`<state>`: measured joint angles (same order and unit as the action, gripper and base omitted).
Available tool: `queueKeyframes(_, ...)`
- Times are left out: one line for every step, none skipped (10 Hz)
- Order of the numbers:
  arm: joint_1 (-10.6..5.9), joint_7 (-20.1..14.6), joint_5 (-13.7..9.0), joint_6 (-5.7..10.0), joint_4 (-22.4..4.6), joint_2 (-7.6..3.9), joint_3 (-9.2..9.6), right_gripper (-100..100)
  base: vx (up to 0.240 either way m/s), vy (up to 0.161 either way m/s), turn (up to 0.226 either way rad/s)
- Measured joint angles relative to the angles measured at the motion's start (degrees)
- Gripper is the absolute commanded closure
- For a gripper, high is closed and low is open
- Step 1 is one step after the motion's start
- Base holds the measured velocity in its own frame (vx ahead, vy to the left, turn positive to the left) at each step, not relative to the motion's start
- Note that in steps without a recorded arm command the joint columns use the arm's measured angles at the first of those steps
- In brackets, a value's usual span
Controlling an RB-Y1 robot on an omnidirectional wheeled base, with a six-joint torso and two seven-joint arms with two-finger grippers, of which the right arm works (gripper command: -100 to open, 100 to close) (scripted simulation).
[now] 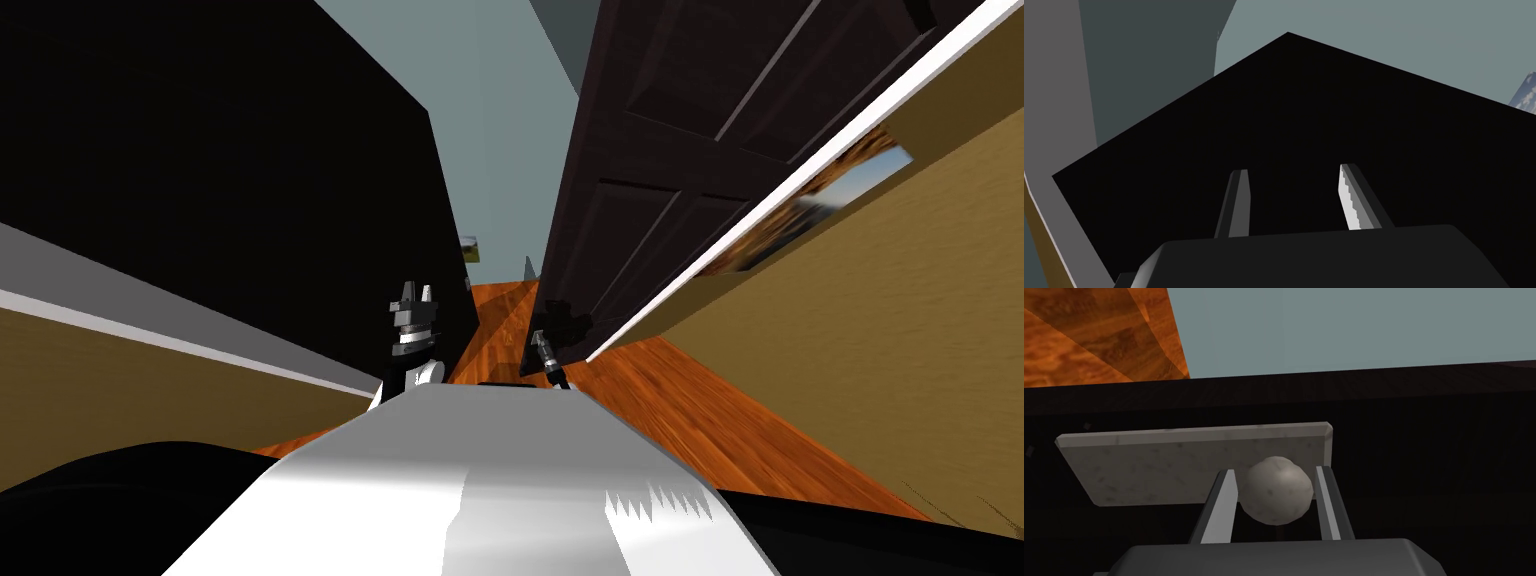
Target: Push the door open
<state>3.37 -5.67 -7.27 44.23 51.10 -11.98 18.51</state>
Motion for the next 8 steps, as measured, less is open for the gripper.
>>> queueKeyframes(-0.39,0.24,-0.04,0.39,-0.94,0.37,-0.31,100,0.169,0.071,-0.045)
queueKeyframes(-0.85,0.57,-0.14,0.58,-1.5,0.76,-0.78,100,0.178,0.076,-0.054)
queueKeyframes(-0.41,1.06,-0.23,-0.05,-0.36,0.95,-1.29,100,0.201,0.053,-0.045)
queueKeyframes(-0.89,1.55,-0.31,0.12,-1.07,1.45,-1.84,100,0.187,0.05,-0.05)
queueKeyframes(-1.15,2.16,-0.41,0.13,-1.29,2.04,-2.47,100,0.189,0.06,-0.102)
queueKeyframes(-0.92,2.7,-0.54,-0.38,-0.62,2.28,-3.11,100,0.161,0.061,-0.047)
queueKeyframes(-1.61,3.08,-0.66,-0.01,-1.67,2.67,-3.71,100,0.152,0.047,-0.074)
queueKeyframes(-1.63,3.42,-0.86,-0.82,-1.07,2.75,-4.41,100,0.149,0.046,-0.041)
